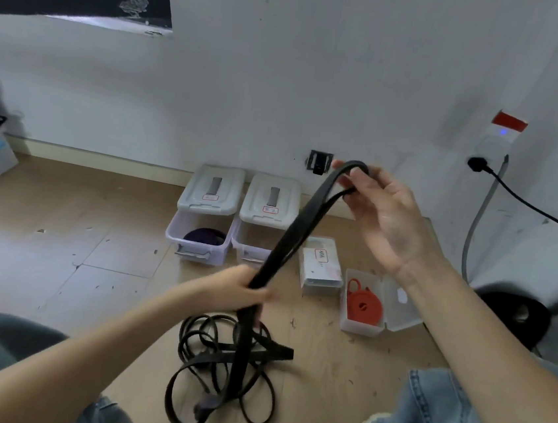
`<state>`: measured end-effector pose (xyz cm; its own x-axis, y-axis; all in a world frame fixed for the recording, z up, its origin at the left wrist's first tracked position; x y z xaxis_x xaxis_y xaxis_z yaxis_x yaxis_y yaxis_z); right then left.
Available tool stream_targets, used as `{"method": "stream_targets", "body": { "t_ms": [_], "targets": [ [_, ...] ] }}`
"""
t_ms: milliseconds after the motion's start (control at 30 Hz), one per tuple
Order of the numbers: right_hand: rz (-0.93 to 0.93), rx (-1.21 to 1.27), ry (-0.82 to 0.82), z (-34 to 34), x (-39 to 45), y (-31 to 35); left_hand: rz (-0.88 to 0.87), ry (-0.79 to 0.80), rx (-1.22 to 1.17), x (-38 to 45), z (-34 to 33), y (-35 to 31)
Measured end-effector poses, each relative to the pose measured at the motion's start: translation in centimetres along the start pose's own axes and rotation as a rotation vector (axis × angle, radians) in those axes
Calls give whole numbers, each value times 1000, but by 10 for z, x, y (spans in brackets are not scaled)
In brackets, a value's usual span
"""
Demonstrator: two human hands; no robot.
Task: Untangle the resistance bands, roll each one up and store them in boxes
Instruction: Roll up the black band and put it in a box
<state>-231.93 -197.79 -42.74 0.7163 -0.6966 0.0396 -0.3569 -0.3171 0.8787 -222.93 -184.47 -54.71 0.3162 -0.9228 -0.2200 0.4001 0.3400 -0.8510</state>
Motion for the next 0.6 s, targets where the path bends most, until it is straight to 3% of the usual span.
{"method": "stream_targets", "body": {
  "t_ms": [33, 100, 167, 200, 267, 300, 367, 400, 467, 533, 600],
  "targets": [
    [-24, -34, -27, 3, 1, -3, 30, -91, -95, 2, 14, -6],
    [-119, -3, -10, 7, 4, -9, -68, -264, -476, 6, 53, -38],
    [-156, 29, 36, 5, 3, -10, -246, -294, -761, 6, 86, -70],
    [-151, 43, 37, 5, 2, -9, -276, -287, -771, 6, 91, -75],
    [-139, 108, -43, 10, 5, -9, -155, -245, -527, 9, 75, -61],
    [-124, 132, -88, 14, 6, -8, -81, -191, -264, 9, 59, -47],
    [-102, 119, -92, 17, 6, -6, -46, 33, 235, 6, 28, -25],
    [-101, 79, -50, 14, 4, -7, -46, 142, 344, 4, 17, -16],
    [-86, -116, 66, 5, -4, -11, -25, 183, 398, 2, 16, -11],
    [-17, -528, 213, -8, -16, -20, -69, -26, 333, 2, 37, -22],
    [78, -959, 359, -23, -24, -31, -58, -209, -83, -3, 58, -37]
  ]
}}
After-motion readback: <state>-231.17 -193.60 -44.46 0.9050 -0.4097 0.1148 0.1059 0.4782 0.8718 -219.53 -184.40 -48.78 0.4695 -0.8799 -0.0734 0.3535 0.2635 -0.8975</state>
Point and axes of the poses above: each hand's wrist, its own x-axis towards the middle knuckle, its own z-axis out of the back of the hand, y = z × x, the point moved 6 cm from there along x, towards the middle knuckle, and after that the axes turned 9 degrees about -y, right-handed, at the moved point
